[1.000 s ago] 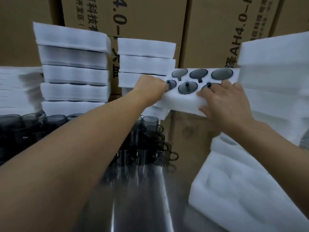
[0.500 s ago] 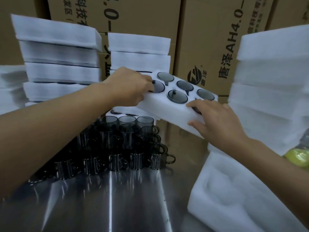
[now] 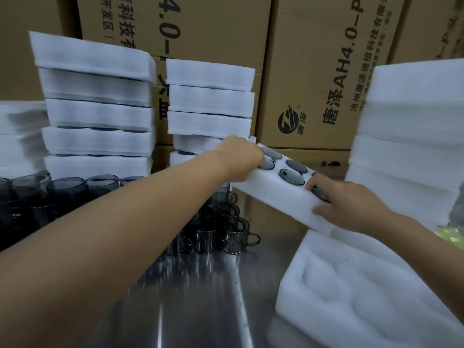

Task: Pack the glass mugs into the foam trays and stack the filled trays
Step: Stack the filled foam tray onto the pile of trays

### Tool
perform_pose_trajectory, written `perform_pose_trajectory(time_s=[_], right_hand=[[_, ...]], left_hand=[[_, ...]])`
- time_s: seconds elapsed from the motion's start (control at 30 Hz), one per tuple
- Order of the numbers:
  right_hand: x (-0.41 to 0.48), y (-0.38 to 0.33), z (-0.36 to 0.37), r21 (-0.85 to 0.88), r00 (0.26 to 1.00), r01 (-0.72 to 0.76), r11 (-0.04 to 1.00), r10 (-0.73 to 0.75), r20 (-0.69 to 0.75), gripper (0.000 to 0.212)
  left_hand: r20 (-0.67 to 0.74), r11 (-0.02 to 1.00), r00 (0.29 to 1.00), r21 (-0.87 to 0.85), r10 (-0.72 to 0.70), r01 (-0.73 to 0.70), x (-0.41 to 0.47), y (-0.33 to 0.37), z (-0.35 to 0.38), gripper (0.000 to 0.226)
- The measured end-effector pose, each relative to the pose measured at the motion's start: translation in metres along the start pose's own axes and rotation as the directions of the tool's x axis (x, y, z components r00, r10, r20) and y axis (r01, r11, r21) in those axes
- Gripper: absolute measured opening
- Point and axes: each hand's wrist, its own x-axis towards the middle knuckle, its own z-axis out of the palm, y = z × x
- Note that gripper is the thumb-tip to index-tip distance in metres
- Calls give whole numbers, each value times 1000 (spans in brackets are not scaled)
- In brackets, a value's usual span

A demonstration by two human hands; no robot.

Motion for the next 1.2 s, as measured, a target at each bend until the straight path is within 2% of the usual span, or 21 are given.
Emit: perform_pose_trajectory(time_s=[0.1,0.23,0.53,0.67,0.77,0.9,0.93,1.0,1.07,1.13,1.17,1.2], right_hand=[[-4,-2,-3,2,1000,2,1000,-2,5,37],[6,-15,7,-127,1000,-4,992,0,-27,40],[31,-24,36,-191,990,-126,973,134,30,42],[36,-20,50,-165,981,-148,975,166,101,41],[35,-20,53,-84,968,-181,980,192,161,39],[33,-18,37,10,962,-140,990,133,239,18],[29,-17,28,20,968,-124,992,116,221,17],[13,-13,10,62,985,-121,991,111,135,21],[-8,-8,-5,129,987,-156,979,149,60,21],[-29,-9,-14,146,983,-172,974,159,93,22],[-37,-12,-16,147,980,-175,974,157,125,22],[-43,-16,-16,147,977,-174,974,152,147,21]], left_hand=[[23,999,999,-41,-27,28,7,3,11,33],[96,990,993,-115,-69,80,14,11,25,29],[316,941,932,-220,-180,256,36,33,50,32],[431,961,895,-181,-114,209,35,39,54,44],[482,982,870,-96,-97,163,29,44,52,40],[416,998,907,21,-69,67,22,62,33,33],[348,998,936,-30,-41,56,16,72,23,31],[89,957,996,-287,-18,43,-6,94,2,26],[-138,804,990,-590,-17,-69,-39,120,-18,19],[-186,668,974,-710,128,-223,-70,141,-33,26],[-166,674,966,-692,199,-258,-82,151,-36,32],[-127,722,963,-641,236,-262,-90,158,-37,39]])
